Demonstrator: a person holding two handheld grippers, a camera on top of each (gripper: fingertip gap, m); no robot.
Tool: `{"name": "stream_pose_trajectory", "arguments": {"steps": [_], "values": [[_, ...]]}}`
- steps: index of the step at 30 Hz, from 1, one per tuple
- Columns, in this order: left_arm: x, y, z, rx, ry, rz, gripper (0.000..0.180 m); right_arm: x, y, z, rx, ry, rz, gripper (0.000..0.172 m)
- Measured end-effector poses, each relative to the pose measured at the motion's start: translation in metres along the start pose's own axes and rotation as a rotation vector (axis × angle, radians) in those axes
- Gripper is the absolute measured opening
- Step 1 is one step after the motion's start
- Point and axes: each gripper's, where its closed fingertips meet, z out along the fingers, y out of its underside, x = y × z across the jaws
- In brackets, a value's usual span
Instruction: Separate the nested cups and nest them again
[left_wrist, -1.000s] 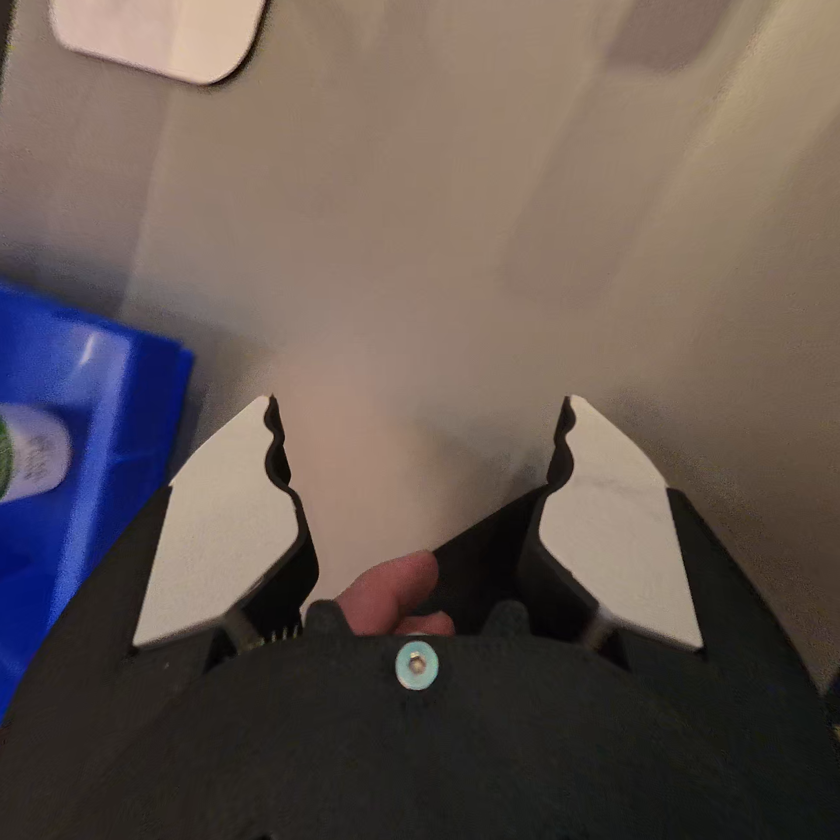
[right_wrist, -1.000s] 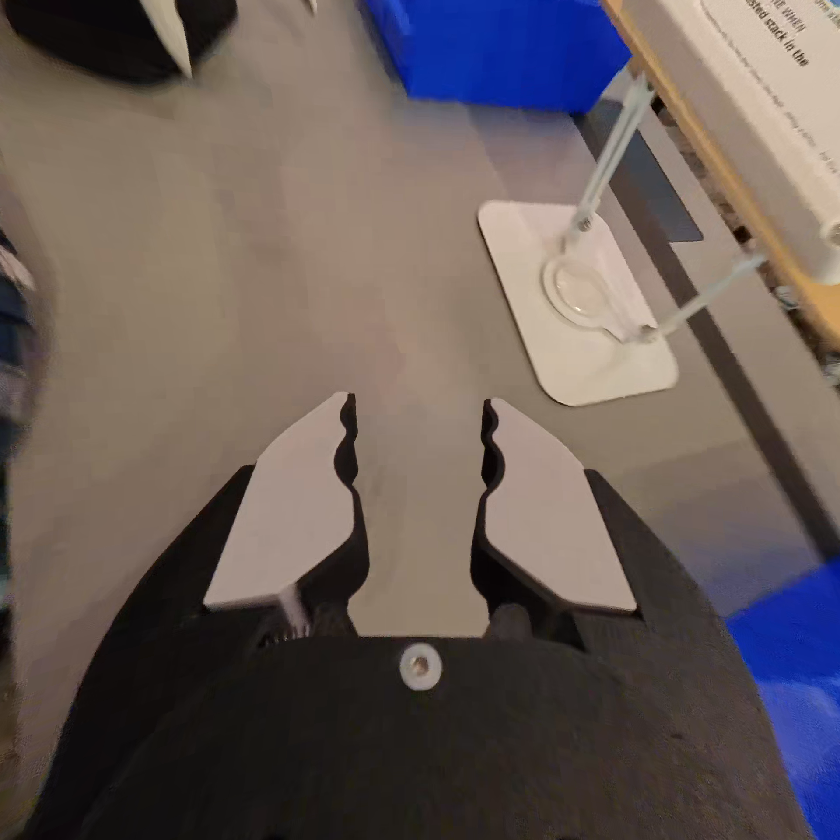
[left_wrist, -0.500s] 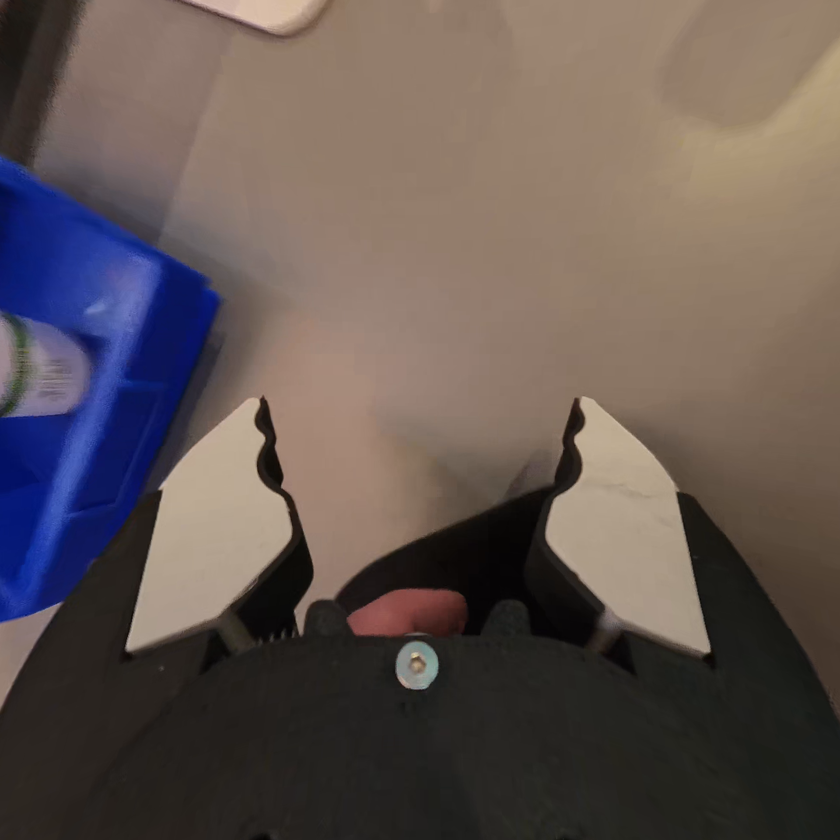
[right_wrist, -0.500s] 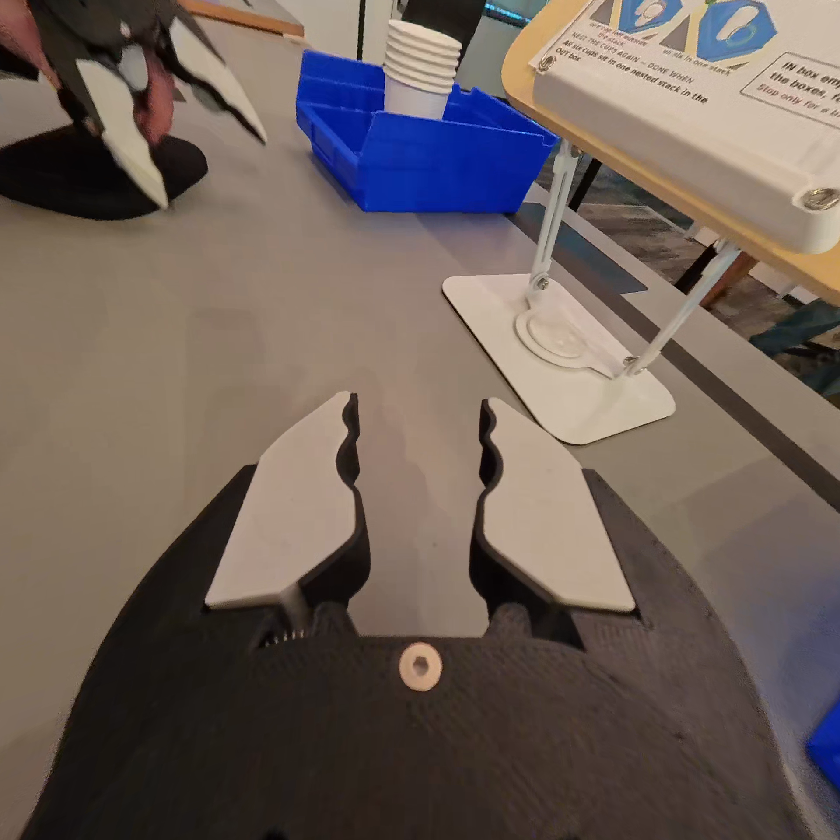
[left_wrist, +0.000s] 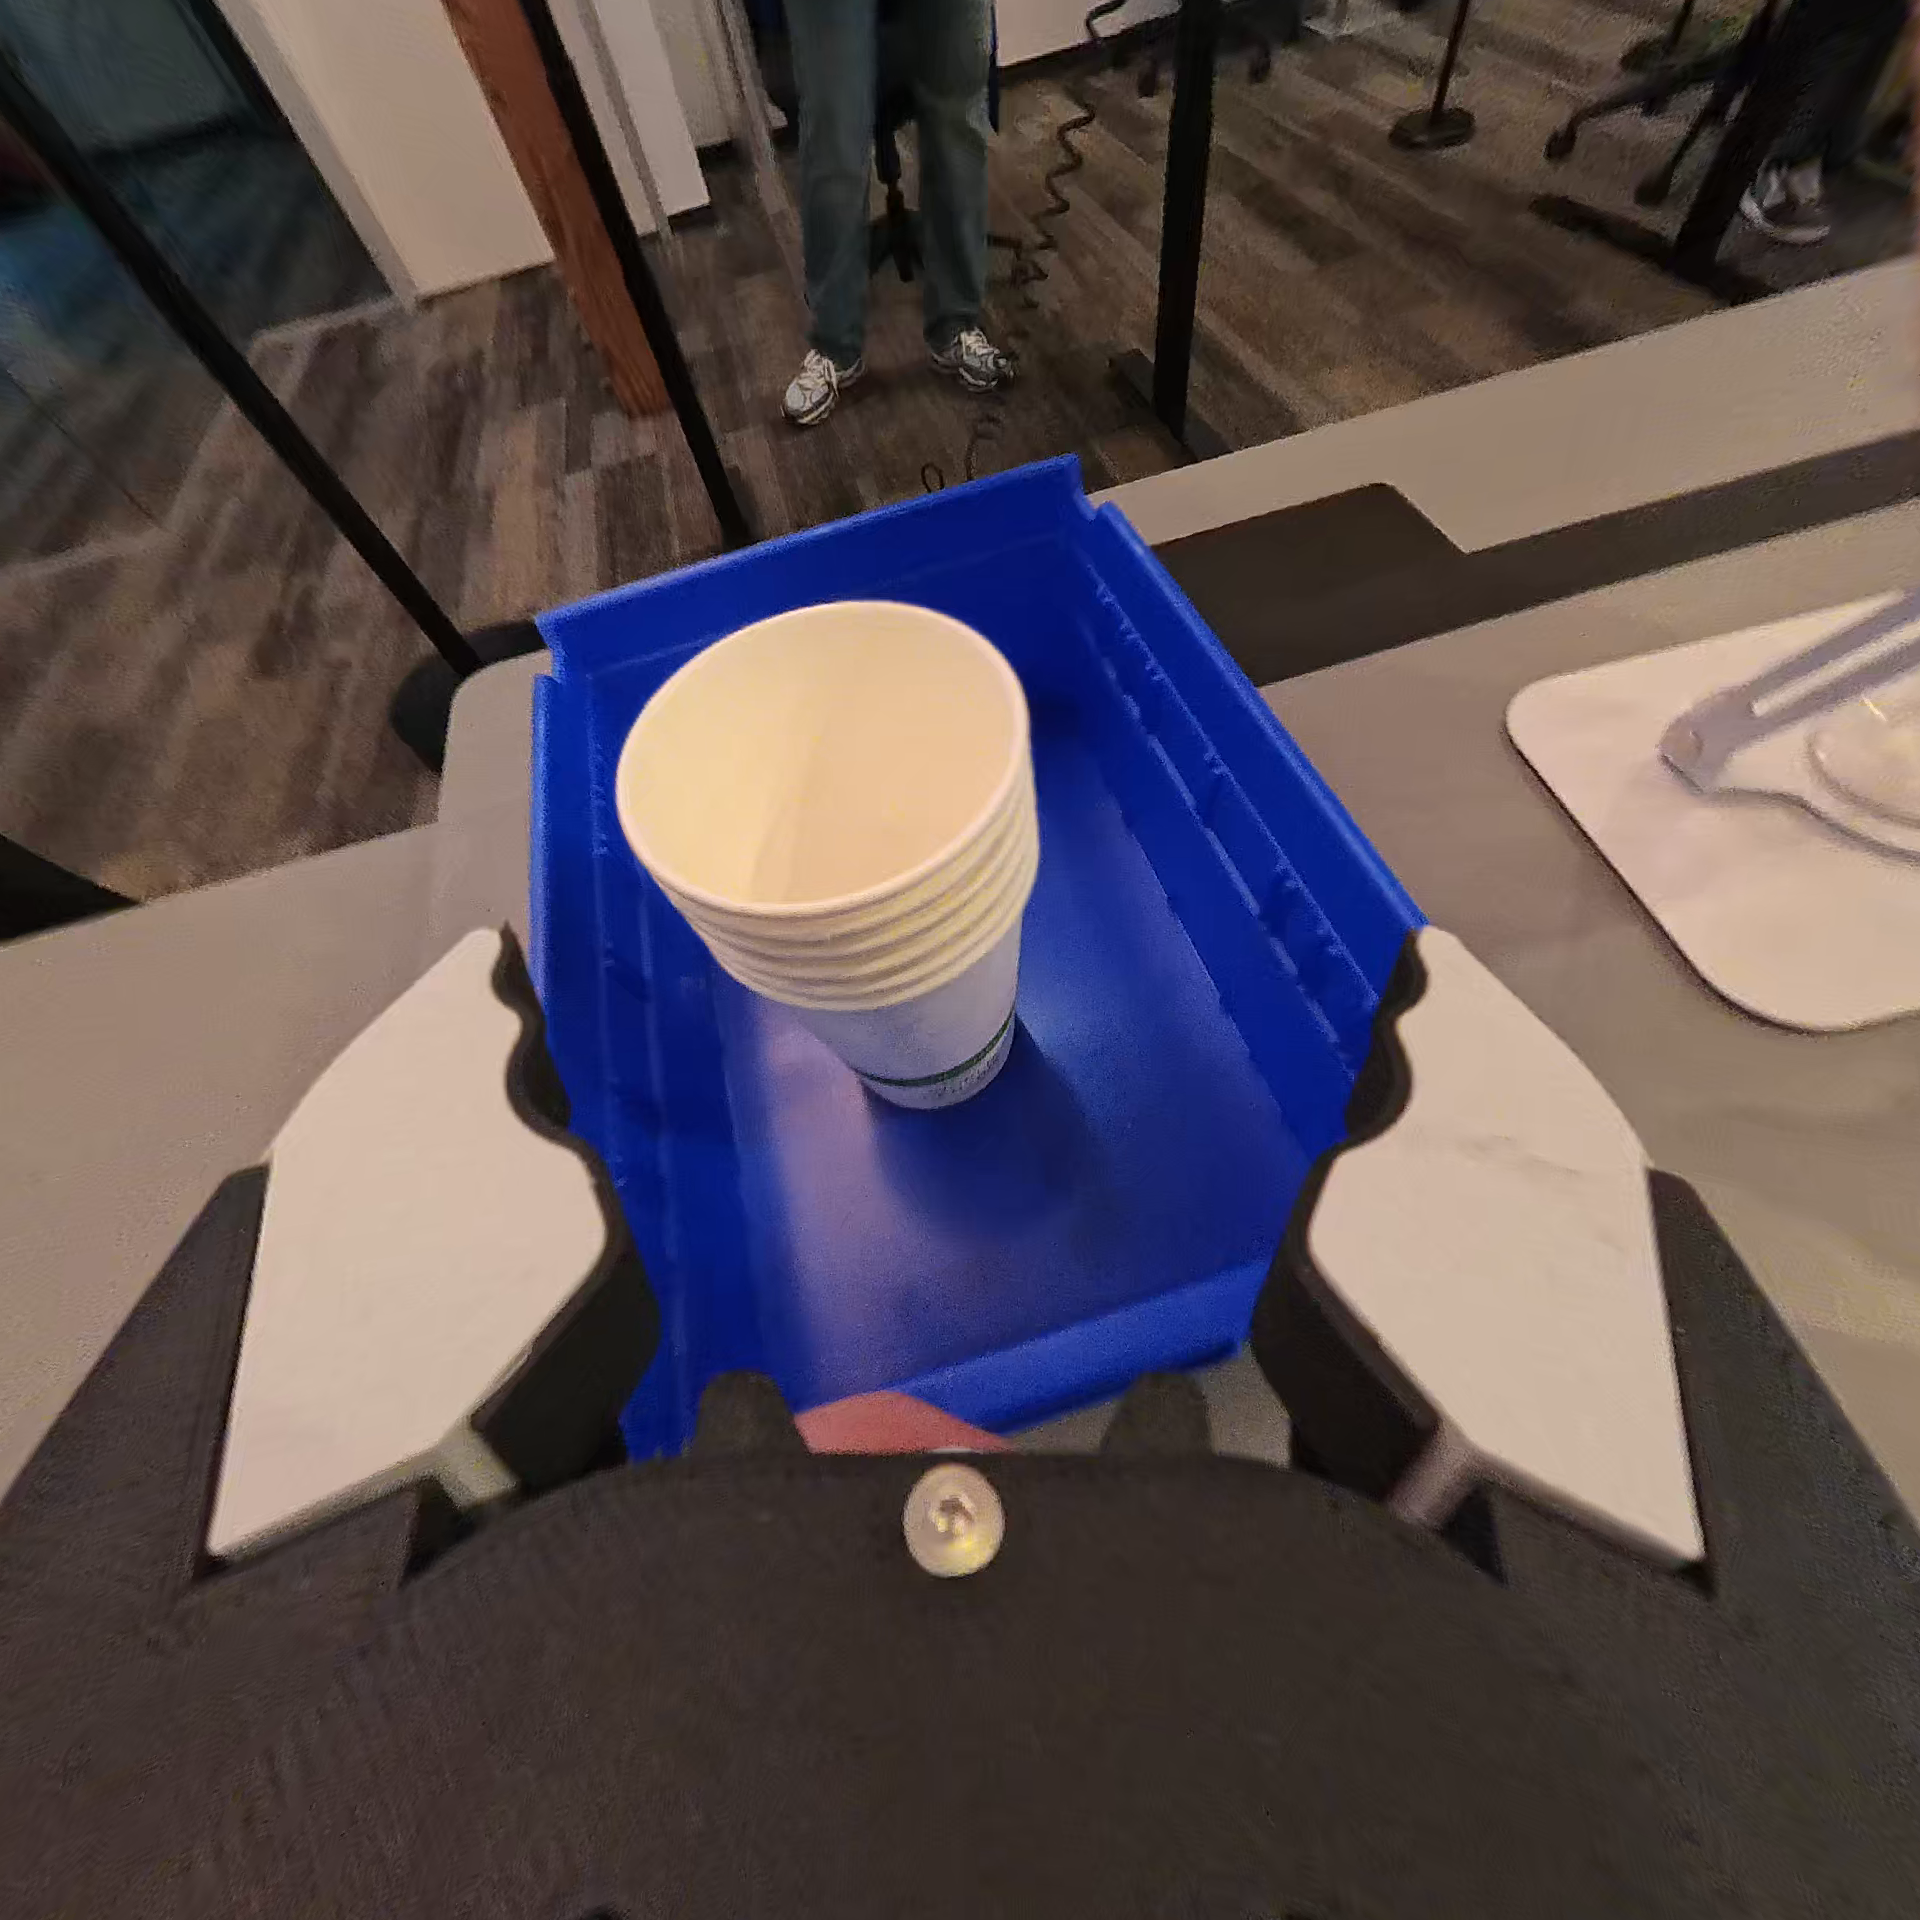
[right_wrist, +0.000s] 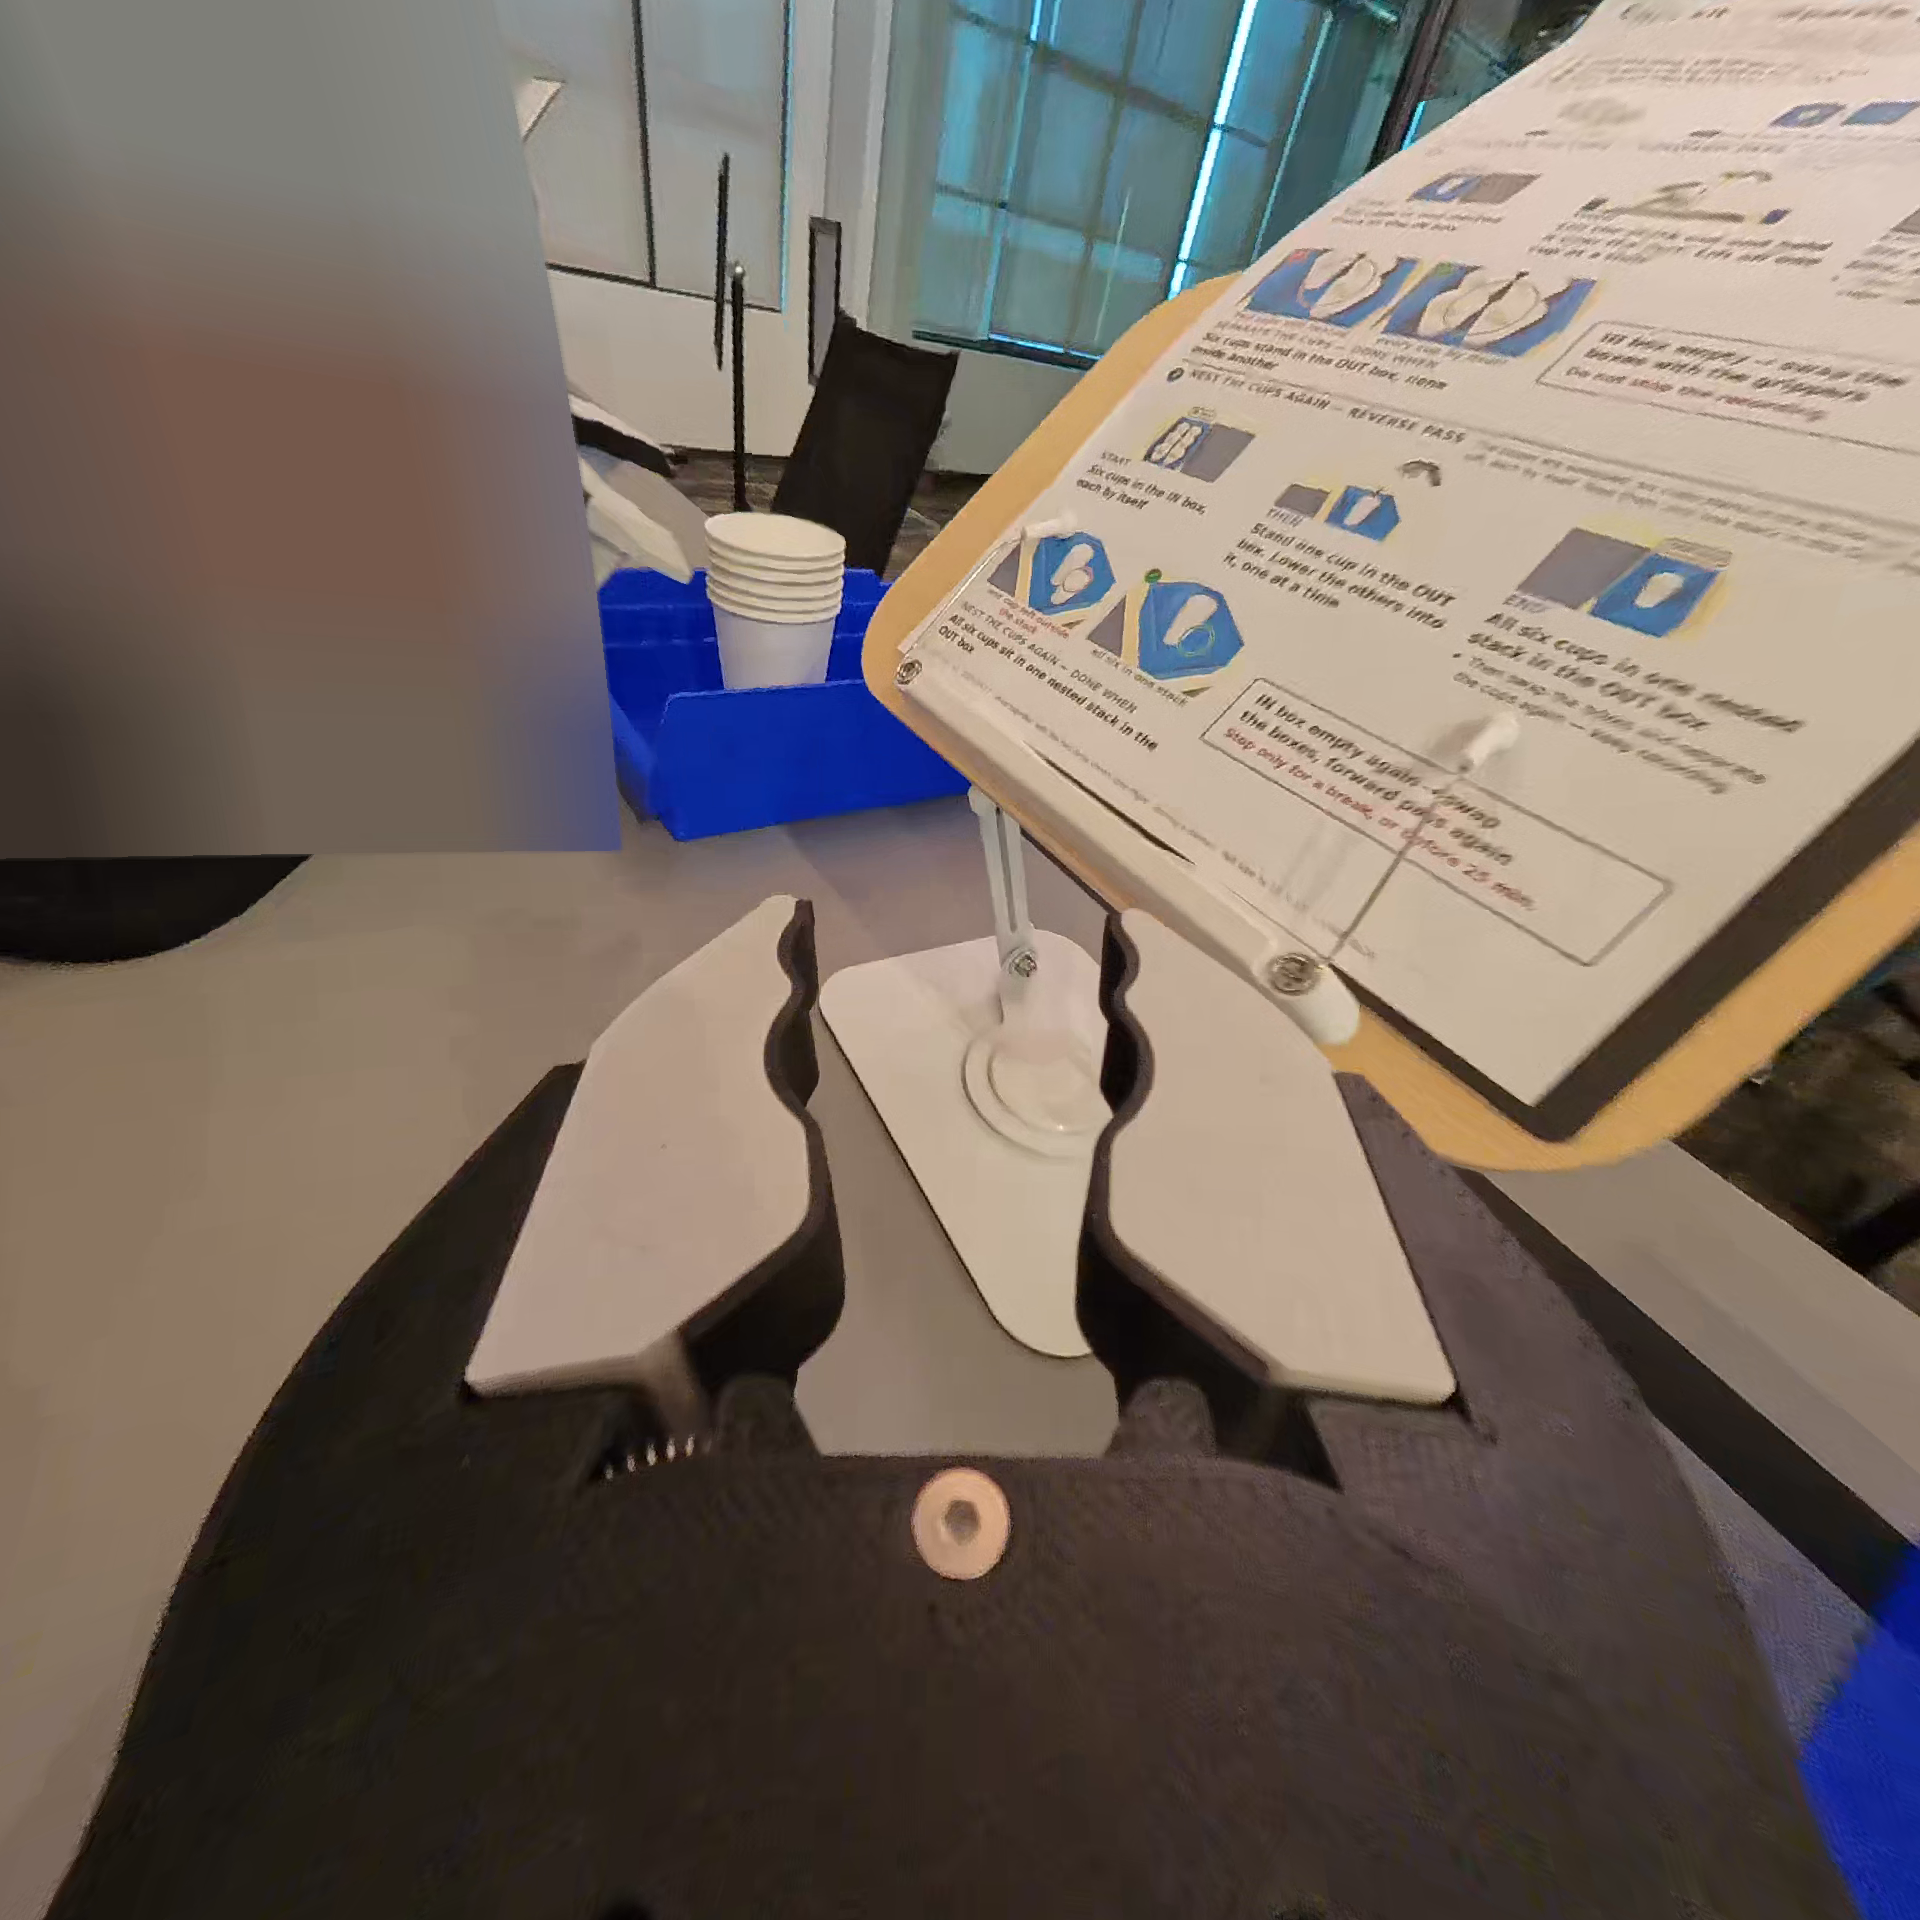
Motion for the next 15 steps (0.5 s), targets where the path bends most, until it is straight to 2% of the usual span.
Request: {"name": "stream_pose_trajectory", "arguments": {"steps": [5,8,11,15], "values": [[-0.013,0.028,0.042,-0.079,-0.033,-0.083,0.147,-0.010,0.031,0.019,-0.018,-0.060,0.025,0.052],[-0.022,0.045,0.055,-0.128,-0.090,-0.062,0.148,-0.013,0.042,0.019,-0.025,-0.081,0.044,0.052],[-0.021,0.040,0.062,-0.069,-0.070,-0.102,0.147,-0.012,0.046,0.019,-0.020,-0.089,0.061,0.051],[-0.022,0.037,0.071,-0.078,-0.050,-0.123,0.147,-0.014,0.050,0.021,-0.023,-0.101,0.057,0.050]]}}
